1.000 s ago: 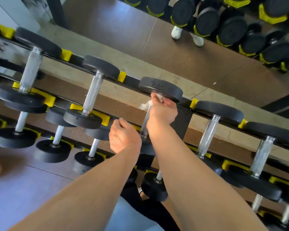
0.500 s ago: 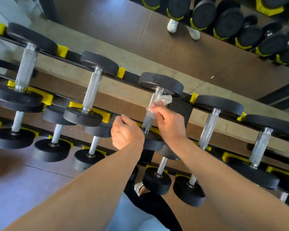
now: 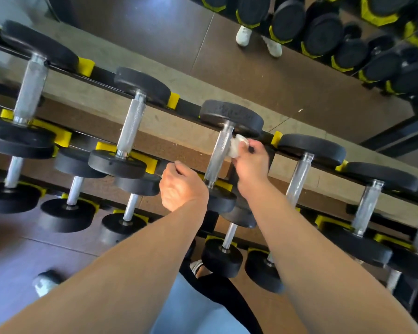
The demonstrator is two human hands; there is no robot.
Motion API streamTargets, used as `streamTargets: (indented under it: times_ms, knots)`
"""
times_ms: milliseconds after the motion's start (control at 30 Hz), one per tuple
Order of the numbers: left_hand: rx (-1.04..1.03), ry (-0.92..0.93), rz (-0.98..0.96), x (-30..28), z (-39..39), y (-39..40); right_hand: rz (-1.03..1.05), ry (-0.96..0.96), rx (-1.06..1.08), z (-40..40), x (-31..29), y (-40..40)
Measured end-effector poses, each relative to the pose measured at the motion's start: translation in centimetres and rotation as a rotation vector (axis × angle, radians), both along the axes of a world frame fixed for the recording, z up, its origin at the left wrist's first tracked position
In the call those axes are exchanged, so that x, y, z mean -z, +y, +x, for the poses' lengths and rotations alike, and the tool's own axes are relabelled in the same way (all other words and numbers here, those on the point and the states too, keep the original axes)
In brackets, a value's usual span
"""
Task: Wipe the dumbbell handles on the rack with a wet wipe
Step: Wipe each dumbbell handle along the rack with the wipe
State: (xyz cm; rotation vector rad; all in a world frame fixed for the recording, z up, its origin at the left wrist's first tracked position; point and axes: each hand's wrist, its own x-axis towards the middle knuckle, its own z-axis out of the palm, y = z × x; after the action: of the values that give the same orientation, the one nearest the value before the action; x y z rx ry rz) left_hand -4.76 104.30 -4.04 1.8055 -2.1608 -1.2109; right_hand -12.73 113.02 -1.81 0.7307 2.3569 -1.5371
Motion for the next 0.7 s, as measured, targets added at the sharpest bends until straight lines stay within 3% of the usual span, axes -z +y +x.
streamTargets:
  times_ms: [100, 267, 400, 500, 567, 700]
  knots:
    - [-0.004, 0.008, -0.006, -0.1, 0.0, 0.0, 0.326, 0.061, -0.345, 2.2, -0.9, -1.2]
    - [-0.005, 0.029, -0.015, -0.2, 0.1, 0.2, 0.487, -0.069, -0.856, 5.7, -2.3, 1.9]
    - [0.011, 0.045, 0.006, -0.1, 0.3, 0.1, 0.426, 0.353, -0.746, 4.2, -4.8, 2.4]
    - [0.016, 0.037, -0.006, -0.2, 0.3, 0.1, 0.643, 0.606, -1.004, 0.2, -3.1, 1.7]
    - [0.016, 0.031, -0.007, -0.1, 0.2, 0.1, 0.806, 0.573, -1.254, -1.8, -1.4, 0.9]
    - [0.014, 0.045, 0.012, 0.6, 0.2, -0.1, 0.780, 0.514, -1.449, -1.4, -1.7, 0.3]
